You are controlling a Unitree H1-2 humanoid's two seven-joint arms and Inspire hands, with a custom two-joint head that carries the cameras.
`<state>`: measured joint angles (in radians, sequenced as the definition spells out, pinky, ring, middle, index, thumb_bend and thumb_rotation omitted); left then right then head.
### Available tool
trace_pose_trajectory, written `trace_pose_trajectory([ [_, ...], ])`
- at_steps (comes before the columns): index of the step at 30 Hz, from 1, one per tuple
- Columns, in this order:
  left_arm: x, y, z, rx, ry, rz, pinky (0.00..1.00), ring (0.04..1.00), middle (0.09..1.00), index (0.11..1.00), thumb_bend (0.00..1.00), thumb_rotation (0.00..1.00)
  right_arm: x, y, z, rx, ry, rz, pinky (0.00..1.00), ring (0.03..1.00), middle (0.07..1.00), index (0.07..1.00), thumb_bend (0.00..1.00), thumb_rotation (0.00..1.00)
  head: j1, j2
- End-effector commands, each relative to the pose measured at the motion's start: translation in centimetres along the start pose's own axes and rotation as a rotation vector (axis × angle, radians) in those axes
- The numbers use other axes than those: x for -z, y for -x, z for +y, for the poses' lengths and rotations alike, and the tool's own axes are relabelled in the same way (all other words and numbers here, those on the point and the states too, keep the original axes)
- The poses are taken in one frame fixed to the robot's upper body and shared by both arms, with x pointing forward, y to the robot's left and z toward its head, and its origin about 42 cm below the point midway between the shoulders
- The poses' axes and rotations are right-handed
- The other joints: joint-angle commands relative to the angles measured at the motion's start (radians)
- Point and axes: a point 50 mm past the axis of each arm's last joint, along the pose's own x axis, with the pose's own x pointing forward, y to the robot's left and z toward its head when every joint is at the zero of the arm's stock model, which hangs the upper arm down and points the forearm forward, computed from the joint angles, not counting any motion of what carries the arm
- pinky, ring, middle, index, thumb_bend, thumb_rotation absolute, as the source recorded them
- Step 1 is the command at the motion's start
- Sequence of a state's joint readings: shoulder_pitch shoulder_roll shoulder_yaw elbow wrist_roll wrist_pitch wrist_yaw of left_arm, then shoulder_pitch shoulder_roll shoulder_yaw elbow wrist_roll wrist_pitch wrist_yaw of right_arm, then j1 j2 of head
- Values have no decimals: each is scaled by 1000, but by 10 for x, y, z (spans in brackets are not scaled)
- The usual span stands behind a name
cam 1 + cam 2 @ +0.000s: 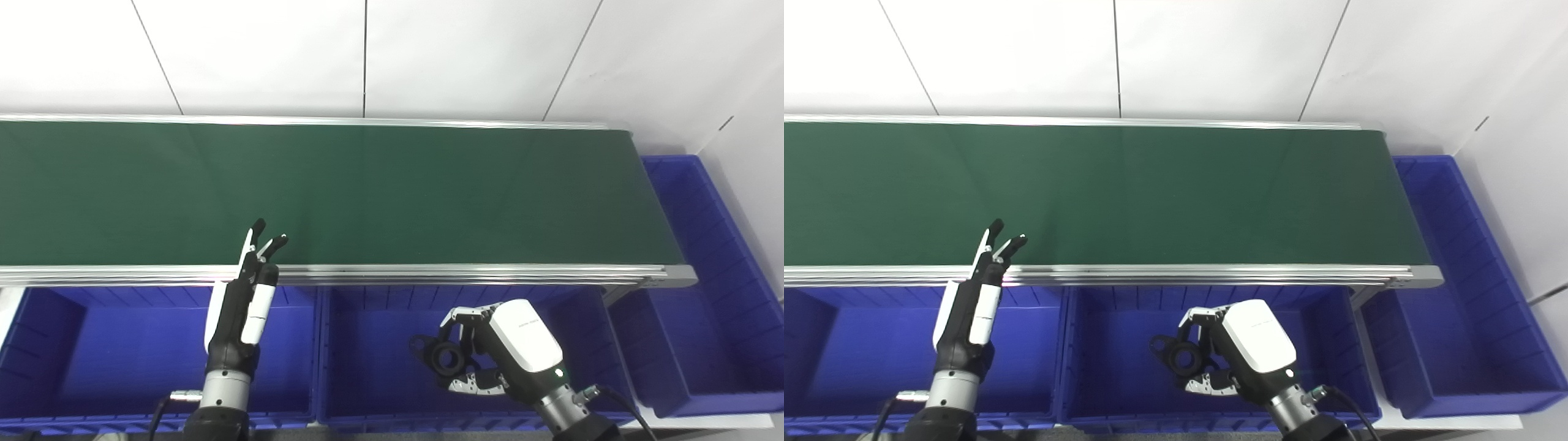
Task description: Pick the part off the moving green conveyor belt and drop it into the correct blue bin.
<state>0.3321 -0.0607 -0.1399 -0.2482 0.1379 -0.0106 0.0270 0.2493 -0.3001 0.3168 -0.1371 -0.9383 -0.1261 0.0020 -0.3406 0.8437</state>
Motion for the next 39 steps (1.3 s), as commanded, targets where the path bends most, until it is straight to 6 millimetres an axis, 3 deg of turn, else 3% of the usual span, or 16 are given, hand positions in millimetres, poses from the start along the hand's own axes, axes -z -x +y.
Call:
trace_pose_trajectory([
  [1,-13,0,-2,-5,17,-67,1000,960,887,1000,665,1000,-1,-2,-6,-13,61,73,369,414,493,618,644,382,3,0],
  [2,-13,0,-2,-5,21,-69,1000,959,884,1000,654,1000,-1,-2,-6,-27,82,96,454,516,599,687,736,477,3,0],
  [4,-13,2,-1,-7,27,-64,1000,956,881,1000,655,1000,-2,-2,-4,-45,120,134,542,615,699,738,827,564,7,-1],
  [7,-14,4,-1,-9,34,-55,1000,955,883,1000,662,1000,-6,-1,-4,-51,124,150,616,696,779,778,911,604,9,-1],
  [17,-17,7,0,-3,42,-37,1000,956,870,1000,639,1000,-11,-1,-6,-64,98,154,651,730,803,795,983,634,8,-3],
  [22,-15,8,0,-3,39,-38,1000,958,873,1000,646,1000,-11,0,-5,-61,73,144,653,734,803,798,978,658,22,-22],
  [25,-13,8,2,3,33,-42,1000,958,900,1000,652,1000,-13,2,-5,-11,-68,75,686,757,813,808,904,720,40,-42],
  [27,-11,8,3,6,24,-36,1000,967,941,1000,674,1000,-16,4,-4,57,-258,12,708,781,831,822,798,735,53,-57],
  [30,-10,10,4,5,15,-22,1000,982,971,1000,689,1000,-18,8,-2,189,-538,-64,737,816,849,836,741,764,67,-77],
  [34,-6,14,5,1,-8,-33,1000,1000,999,1000,696,1000,-24,14,-1,415,-868,-22,783,846,897,885,789,921,95,-115],
  [37,-5,16,6,3,-24,-45,1000,1000,1000,1000,688,1000,-33,16,-12,517,-974,-18,841,884,938,947,782,985,108,-140],
  [39,-4,17,6,9,-34,-52,1000,1000,1000,1000,685,1000,-33,21,-16,548,-1003,-7,887,912,968,988,715,997,109,-152],
])
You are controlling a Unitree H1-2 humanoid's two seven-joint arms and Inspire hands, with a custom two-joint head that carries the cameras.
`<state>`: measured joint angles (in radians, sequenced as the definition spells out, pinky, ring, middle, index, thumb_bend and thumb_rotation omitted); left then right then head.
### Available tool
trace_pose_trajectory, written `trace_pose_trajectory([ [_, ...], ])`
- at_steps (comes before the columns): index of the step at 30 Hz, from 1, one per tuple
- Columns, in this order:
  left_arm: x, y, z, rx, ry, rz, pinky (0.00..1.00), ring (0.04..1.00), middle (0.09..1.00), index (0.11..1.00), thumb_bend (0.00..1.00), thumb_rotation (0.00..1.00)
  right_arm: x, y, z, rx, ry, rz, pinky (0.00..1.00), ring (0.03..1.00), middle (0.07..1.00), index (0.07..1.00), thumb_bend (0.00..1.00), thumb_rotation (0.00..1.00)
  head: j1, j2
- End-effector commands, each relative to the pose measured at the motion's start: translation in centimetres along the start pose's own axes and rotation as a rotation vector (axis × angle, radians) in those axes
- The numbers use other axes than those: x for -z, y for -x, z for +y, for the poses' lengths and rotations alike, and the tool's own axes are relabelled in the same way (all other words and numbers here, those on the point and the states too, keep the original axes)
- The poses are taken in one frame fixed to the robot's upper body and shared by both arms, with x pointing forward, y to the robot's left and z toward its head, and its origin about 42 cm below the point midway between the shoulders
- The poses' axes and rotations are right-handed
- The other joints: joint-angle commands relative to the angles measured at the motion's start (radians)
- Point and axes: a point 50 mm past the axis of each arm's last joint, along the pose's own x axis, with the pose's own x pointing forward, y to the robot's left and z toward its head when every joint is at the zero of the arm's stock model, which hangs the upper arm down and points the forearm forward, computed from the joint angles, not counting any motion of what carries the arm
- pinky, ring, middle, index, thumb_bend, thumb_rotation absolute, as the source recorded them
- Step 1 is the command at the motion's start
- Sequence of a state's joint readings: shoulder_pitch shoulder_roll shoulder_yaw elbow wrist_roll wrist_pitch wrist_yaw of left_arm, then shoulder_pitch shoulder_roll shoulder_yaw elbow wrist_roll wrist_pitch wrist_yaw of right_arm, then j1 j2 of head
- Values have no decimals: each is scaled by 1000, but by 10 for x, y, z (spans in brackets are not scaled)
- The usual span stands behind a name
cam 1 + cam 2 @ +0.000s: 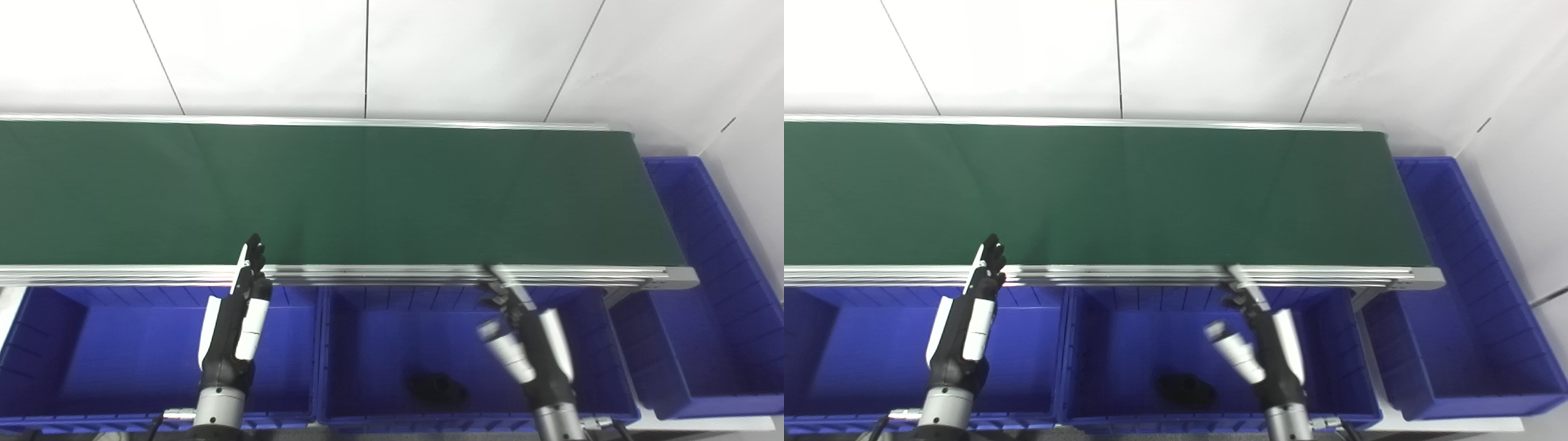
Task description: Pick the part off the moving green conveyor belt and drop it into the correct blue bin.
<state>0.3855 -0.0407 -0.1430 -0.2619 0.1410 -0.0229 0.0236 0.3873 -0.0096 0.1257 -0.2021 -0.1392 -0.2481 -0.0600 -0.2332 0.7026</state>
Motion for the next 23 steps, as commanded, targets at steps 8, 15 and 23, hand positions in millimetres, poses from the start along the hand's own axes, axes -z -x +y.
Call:
trace_pose_trajectory([
  [8,-4,4,0,-4,-21,-113,1000,1000,1000,1000,661,1000,-11,5,-9,68,-27,-85,939,937,991,1000,710,1000,14,-53],
  [15,-2,8,-4,-25,-7,-131,1000,1000,1000,1000,675,1000,-9,7,-9,79,-8,-101,949,950,995,1000,706,991,23,-64],
  [23,-5,8,-4,-50,24,-154,1000,1000,1000,1000,658,1000,-10,8,-11,58,20,-95,950,953,995,1000,684,979,33,-52],
])
